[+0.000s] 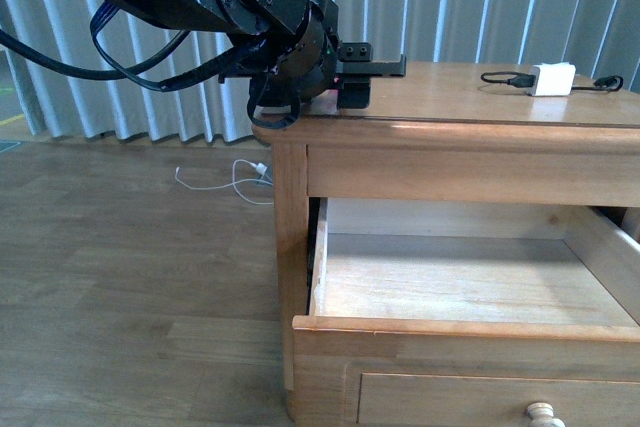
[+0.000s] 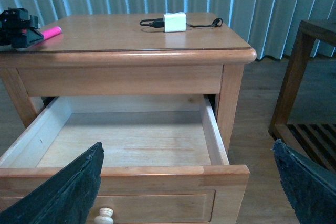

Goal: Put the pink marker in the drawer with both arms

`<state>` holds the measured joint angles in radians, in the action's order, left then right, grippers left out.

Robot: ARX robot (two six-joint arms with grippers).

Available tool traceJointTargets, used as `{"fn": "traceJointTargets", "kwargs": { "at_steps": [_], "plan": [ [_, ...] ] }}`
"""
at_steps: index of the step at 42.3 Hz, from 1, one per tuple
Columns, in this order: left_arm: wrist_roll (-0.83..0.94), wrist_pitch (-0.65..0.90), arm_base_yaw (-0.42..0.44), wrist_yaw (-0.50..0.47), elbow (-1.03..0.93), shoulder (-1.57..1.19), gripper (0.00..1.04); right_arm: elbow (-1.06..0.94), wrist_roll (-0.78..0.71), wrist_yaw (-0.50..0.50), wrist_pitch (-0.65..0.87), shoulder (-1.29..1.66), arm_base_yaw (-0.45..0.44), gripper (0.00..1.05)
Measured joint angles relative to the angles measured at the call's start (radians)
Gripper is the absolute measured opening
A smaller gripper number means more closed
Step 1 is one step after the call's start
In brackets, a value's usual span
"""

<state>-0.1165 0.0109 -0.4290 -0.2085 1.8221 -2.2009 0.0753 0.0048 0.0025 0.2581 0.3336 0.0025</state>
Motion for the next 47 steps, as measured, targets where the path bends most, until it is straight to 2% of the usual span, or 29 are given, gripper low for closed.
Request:
{"fn": "traceJointTargets", "kwargs": {
  "at_steps": [4,7,19,27,41,47],
  "plan": [
    [0.011,0.002,0.003,0.016,-0.011,0.008,0.23,0.0,0.0,0.0,0.0,0.0,0.0,0.96],
    [0.015,0.003,0.004,0.032,-0.02,0.017,0.15,0.0,0.0,0.0,0.0,0.0,0.0,0.96],
    [0.06,0.051,0.006,0.104,-0.109,0.072,0.15,0.0,0.0,0.0,0.0,0.0,0.0,0.96],
    [0.133,0.131,-0.015,0.265,-0.267,0.188,0.15,0.0,0.0,0.0,0.0,0.0,0.0,0.96],
    [0.271,0.179,-0.104,0.456,-0.455,0.326,0.15,0.0,0.0,0.0,0.0,0.0,0.0,0.96],
    [0.353,0.174,-0.14,0.437,-0.504,0.312,0.15,0.0,0.0,0.0,0.0,0.0,0.0,0.96]
  ]
}}
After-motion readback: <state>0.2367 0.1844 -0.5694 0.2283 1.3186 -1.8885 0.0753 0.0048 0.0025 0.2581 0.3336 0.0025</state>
